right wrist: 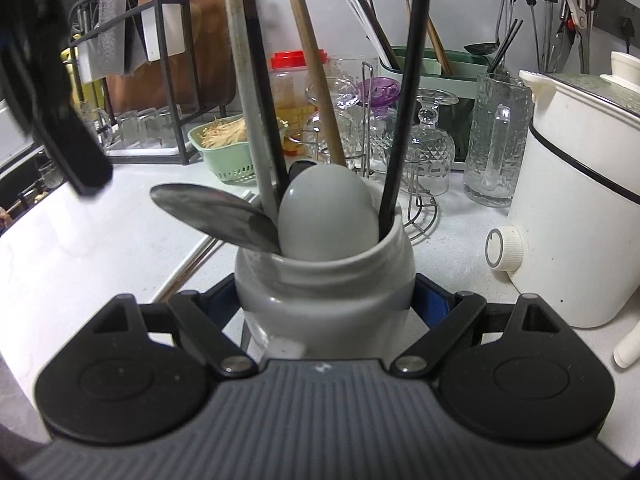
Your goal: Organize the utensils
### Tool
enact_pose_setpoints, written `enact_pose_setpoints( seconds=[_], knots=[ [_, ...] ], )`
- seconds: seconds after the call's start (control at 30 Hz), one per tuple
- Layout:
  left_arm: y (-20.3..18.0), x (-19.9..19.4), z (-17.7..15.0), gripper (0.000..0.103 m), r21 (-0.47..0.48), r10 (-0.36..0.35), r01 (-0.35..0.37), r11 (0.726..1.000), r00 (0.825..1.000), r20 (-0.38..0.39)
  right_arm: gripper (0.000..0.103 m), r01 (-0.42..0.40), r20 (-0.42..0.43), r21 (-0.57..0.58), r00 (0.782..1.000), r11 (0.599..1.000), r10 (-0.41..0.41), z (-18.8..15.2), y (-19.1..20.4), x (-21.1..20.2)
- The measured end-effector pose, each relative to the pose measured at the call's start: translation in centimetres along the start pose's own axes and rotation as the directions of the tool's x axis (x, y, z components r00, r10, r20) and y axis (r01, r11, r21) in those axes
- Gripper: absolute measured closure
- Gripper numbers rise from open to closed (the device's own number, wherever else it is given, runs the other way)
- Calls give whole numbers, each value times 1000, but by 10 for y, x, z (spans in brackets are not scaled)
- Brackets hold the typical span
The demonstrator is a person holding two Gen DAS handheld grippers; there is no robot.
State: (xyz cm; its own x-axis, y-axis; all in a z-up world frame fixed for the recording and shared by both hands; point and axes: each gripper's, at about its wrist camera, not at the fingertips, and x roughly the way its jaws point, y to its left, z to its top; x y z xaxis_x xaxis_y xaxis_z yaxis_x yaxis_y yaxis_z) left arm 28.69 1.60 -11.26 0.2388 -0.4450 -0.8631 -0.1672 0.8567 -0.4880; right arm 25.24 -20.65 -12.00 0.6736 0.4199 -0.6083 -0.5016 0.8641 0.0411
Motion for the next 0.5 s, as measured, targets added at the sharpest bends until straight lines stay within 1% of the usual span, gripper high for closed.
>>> enact_pose_setpoints(
  seconds=[0.07,0.17,0.2,0.3,0.43,0.5],
  knots=[
    [13,6,-8,87,-15,-19,19,1000,1000,16,12,-9,1,-10,1000,1000,9,0,-1,1],
    [28,17,-22,82,2,-23,23,1000,999,32,12,-23,-2,-16,1000,1000,23,1,-3,3],
    [32,21,-27,81,10,-16,16,1000,999,40,12,-28,-2,-19,1000,999,28,2,-3,4],
    [44,34,-42,73,10,-9,8,1000,998,67,12,-46,0,-33,999,998,46,2,-5,5],
    [62,52,-57,68,-44,-42,46,998,996,85,12,-59,0,-42,998,997,59,3,-7,6],
    [66,60,-63,68,-72,-39,44,996,996,76,12,-60,0,-43,998,997,60,3,-7,7]
  ],
)
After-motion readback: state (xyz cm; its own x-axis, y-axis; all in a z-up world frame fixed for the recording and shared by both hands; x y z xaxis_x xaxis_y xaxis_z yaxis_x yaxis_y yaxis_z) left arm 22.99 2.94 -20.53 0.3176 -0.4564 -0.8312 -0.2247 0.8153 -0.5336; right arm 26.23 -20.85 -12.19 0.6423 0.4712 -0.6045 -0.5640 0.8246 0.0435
